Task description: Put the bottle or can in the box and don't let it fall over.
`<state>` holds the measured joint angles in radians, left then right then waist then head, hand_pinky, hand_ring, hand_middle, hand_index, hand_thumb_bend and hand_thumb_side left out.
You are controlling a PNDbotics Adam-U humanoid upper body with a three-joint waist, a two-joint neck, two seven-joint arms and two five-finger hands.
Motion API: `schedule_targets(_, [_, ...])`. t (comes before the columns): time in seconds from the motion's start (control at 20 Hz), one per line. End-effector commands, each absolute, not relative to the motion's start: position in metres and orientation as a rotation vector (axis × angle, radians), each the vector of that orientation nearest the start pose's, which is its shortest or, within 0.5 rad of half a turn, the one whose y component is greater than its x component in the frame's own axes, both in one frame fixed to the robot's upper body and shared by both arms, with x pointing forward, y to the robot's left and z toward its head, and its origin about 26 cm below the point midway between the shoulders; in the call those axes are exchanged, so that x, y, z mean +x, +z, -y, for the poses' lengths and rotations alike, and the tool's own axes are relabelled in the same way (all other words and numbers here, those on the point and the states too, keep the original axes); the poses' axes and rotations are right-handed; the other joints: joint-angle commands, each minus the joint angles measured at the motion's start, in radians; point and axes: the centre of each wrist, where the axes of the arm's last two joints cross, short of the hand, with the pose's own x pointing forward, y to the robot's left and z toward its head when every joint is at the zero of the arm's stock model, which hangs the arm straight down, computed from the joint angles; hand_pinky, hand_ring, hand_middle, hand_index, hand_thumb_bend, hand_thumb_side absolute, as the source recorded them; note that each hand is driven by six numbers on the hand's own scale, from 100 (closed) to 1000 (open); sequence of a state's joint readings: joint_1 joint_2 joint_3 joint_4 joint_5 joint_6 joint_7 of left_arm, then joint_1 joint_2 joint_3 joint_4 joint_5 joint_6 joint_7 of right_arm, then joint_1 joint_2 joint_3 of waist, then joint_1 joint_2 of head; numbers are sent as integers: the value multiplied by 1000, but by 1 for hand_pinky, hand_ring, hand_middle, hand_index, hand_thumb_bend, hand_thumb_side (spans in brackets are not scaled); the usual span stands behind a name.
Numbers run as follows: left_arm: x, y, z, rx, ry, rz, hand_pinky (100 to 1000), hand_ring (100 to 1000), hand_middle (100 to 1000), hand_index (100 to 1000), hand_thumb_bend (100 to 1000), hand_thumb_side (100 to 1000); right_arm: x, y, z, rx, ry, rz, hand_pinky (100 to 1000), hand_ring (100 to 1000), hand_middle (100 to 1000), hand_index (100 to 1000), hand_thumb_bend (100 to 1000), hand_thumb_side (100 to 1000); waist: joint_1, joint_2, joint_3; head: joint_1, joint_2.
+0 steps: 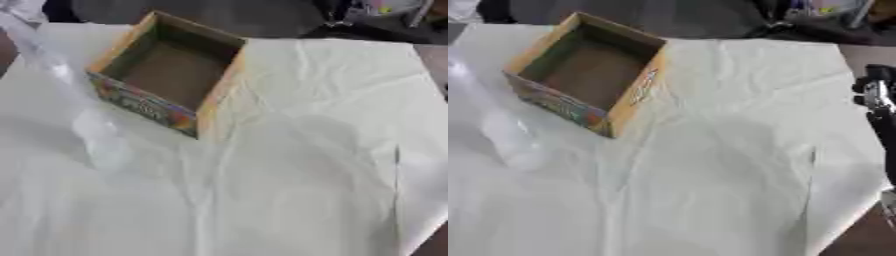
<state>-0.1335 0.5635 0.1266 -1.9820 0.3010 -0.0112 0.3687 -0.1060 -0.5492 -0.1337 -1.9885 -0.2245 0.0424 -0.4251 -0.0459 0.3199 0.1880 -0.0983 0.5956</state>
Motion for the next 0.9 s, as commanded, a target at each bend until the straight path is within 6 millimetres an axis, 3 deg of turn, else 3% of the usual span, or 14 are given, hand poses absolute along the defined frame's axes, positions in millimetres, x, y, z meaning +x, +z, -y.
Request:
schedule_targets(0.05, [276, 204, -342, 405, 62, 2201, 809, 832, 815, 818, 195, 917, 273, 193, 342, -519, -98, 2130, 727, 715, 604, 730, 100, 563, 5, -18, -1, 0, 2])
schedule_targets(0.55, [273, 219, -354, 515, -102, 2235, 811, 833, 817, 826, 165, 904, 271, 192, 345, -531, -93, 2117, 727, 714, 603, 731, 100, 560, 14, -38, 4, -5, 8])
schedule_targets(0.9, [266, 230, -368, 654, -451, 2173, 814, 831, 817, 838, 120, 909, 268, 189, 349, -559, -87, 2099, 729, 727, 615, 739, 100, 557, 21, -55, 21, -16, 23])
